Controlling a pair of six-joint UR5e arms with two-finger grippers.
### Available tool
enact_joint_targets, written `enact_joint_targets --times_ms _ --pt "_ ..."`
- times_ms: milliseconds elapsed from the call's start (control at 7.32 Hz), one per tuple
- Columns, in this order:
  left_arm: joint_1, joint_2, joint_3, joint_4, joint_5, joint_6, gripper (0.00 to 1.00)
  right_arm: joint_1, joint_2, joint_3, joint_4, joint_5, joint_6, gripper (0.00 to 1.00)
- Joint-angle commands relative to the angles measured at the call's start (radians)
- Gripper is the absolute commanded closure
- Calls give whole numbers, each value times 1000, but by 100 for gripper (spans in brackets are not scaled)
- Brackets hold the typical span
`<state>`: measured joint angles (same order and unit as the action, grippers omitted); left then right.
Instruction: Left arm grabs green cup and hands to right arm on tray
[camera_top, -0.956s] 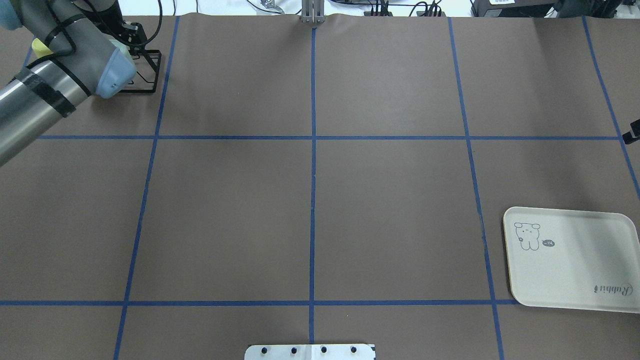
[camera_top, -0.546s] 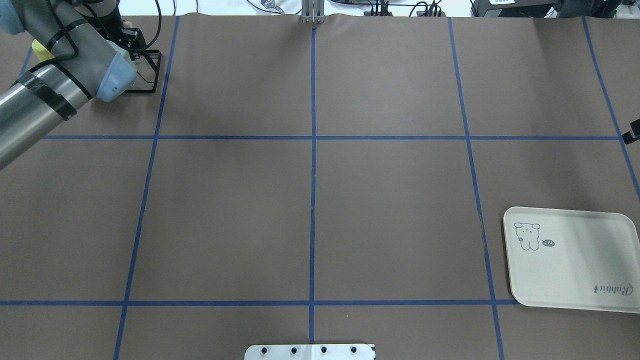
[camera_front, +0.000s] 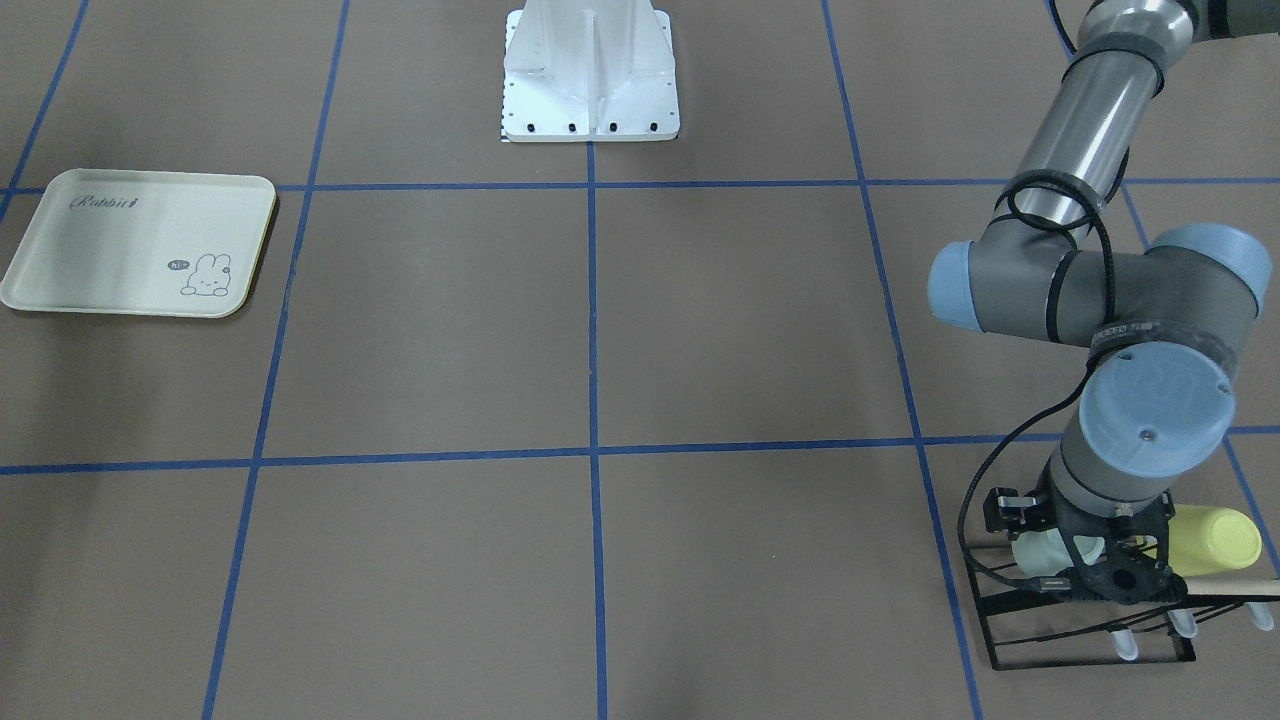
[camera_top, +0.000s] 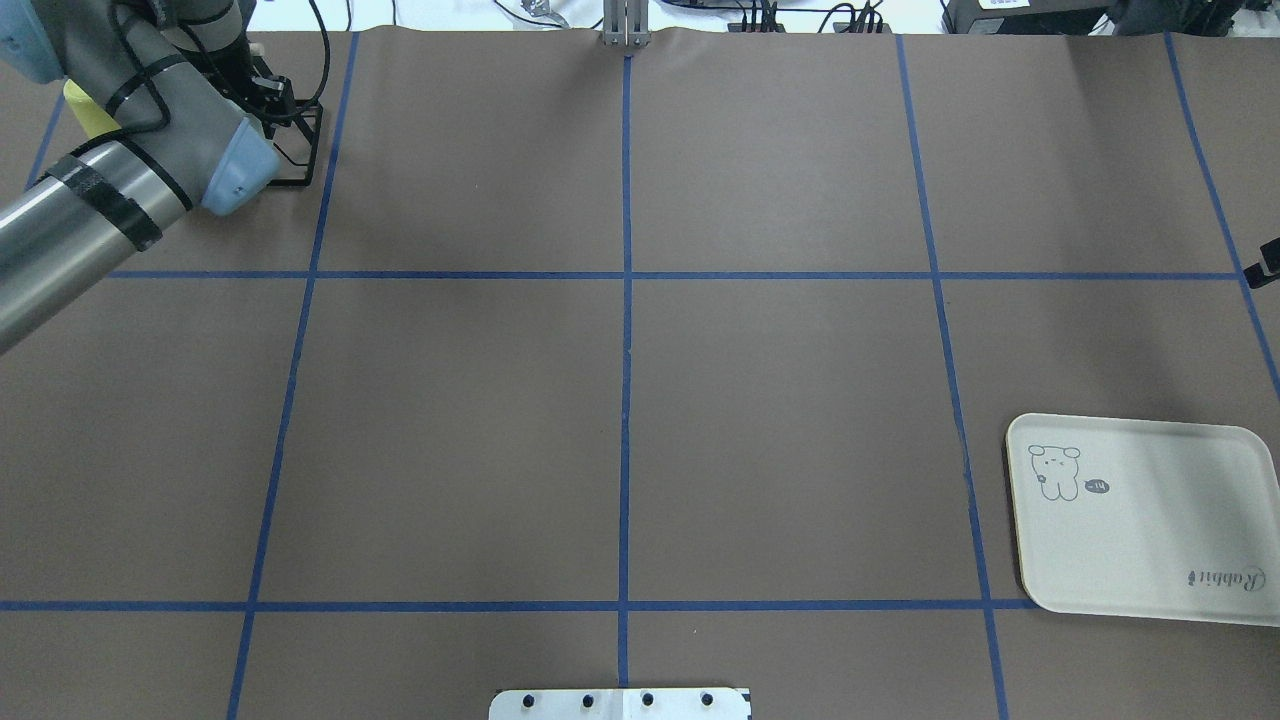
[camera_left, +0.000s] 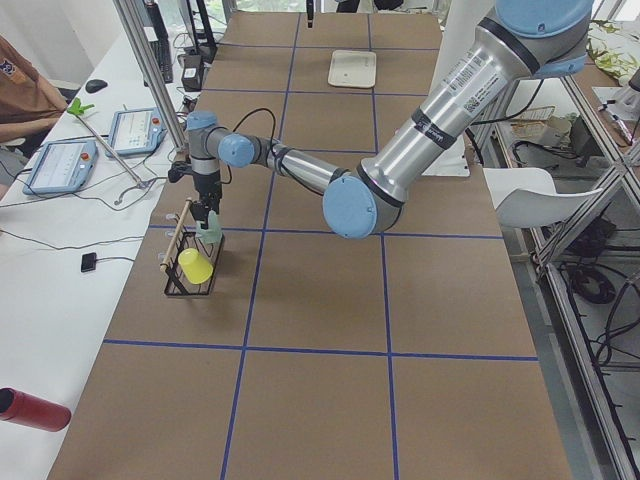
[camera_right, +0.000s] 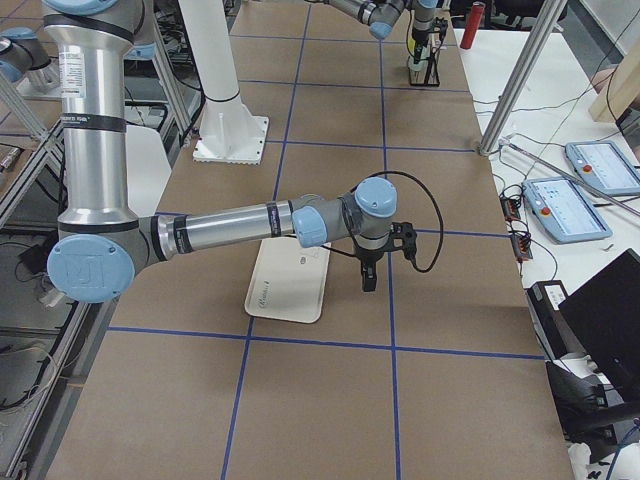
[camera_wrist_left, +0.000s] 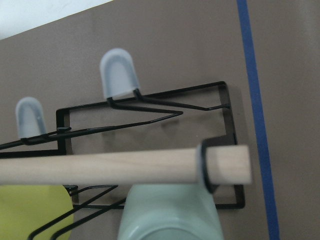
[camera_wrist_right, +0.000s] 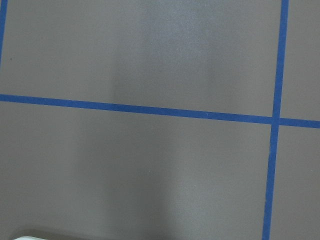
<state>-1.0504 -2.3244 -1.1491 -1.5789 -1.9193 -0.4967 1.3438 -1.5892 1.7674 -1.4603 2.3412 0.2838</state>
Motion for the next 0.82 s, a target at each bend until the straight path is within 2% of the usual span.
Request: enact_joint_targets --times_ms 0,137,273,683 --pt "0 0 -9 7 -10 3 100 -2 2 -2 0 0 2 0" --pt "-9 0 -42 10 -10 9 100 -6 2 -3 0 -2 0 0" --pt "-34 -1 -104 73 -26 15 100 -6 2 -2 0 -2 0 0" --pt "-72 22 -355 282 -36 44 100 -8 11 1 0 -2 2 0"
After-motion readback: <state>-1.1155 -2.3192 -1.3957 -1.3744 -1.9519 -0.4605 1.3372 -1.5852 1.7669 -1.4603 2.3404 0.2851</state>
